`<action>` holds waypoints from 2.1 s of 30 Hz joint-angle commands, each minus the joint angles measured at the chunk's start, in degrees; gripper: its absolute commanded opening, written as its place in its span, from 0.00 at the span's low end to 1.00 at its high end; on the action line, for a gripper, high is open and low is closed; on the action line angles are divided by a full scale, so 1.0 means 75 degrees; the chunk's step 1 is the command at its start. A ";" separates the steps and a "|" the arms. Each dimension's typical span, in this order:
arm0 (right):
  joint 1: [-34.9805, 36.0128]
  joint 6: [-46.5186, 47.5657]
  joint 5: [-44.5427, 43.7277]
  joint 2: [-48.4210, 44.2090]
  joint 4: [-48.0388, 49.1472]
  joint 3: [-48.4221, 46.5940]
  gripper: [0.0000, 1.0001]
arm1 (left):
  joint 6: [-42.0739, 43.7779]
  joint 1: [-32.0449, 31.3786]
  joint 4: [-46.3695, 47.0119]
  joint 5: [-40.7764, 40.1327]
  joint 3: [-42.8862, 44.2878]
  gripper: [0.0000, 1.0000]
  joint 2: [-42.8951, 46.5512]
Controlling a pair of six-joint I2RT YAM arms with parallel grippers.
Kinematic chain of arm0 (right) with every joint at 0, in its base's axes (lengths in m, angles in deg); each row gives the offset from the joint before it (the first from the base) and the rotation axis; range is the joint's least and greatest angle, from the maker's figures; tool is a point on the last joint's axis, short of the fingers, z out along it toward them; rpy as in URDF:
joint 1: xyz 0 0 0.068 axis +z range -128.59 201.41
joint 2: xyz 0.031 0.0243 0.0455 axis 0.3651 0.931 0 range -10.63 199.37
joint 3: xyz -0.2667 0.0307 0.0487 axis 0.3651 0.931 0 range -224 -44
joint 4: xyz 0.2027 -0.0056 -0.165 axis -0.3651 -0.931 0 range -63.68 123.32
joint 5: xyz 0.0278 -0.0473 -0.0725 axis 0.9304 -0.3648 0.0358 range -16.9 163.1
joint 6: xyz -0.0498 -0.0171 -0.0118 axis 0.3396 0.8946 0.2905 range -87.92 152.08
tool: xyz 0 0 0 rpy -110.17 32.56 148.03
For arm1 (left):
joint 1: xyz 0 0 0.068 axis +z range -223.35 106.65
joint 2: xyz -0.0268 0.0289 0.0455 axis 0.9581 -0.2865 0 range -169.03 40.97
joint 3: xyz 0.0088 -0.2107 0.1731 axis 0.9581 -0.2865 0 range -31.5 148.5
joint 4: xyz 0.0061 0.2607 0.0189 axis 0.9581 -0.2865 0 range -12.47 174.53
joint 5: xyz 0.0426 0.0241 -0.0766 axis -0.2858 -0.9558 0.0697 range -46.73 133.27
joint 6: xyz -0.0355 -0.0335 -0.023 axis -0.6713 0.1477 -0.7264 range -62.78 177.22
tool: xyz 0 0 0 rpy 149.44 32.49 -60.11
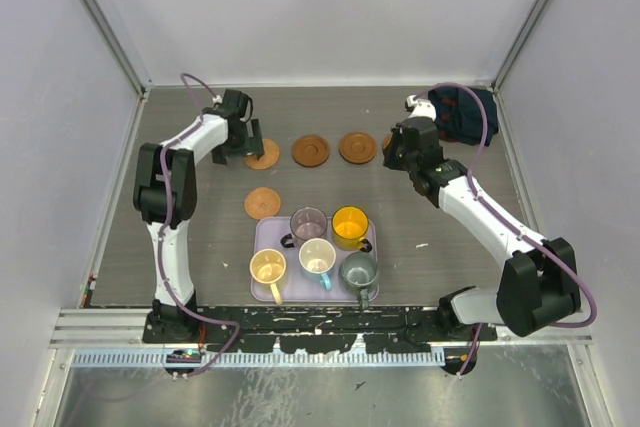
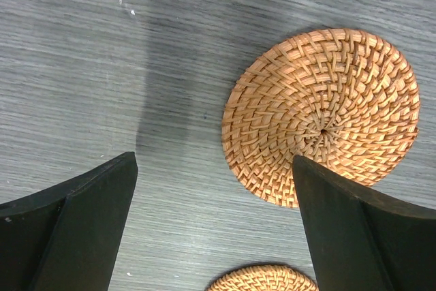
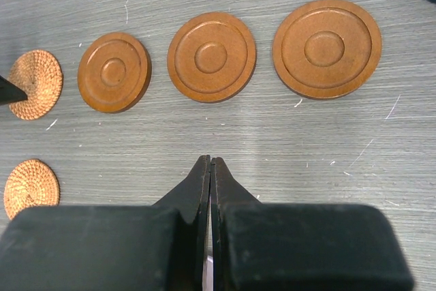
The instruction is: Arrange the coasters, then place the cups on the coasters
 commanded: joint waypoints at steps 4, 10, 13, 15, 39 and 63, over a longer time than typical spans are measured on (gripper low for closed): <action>0.0019 -0.0049 -0.0175 -0.0141 0.0117 -0.0212 0.02 | 0.0164 0.0078 -0.0127 -0.0086 0.0044 0.98 -0.0155; 0.0025 -0.0039 -0.0116 -0.0089 0.0126 -0.0194 0.01 | 0.0152 0.0078 0.0522 0.0222 -0.0380 0.98 0.0473; 0.0022 -0.0037 -0.0116 -0.0142 0.0153 -0.0104 0.01 | 0.0191 0.0089 0.0772 0.0207 -0.0372 0.98 0.0891; 0.0019 -0.0027 -0.0116 -0.0208 0.0184 -0.0039 0.01 | 0.0223 0.0092 0.0804 0.0206 -0.0207 0.98 0.1108; 0.0023 -0.0170 -0.0212 -0.0444 0.0270 0.0340 0.01 | 0.0420 -0.0542 0.1159 0.0597 -0.4191 0.96 0.4691; 0.0016 -0.0366 -0.1540 -0.1370 0.0016 0.0721 0.03 | 0.0268 -0.1130 0.1074 -0.0258 -0.4394 0.85 0.3541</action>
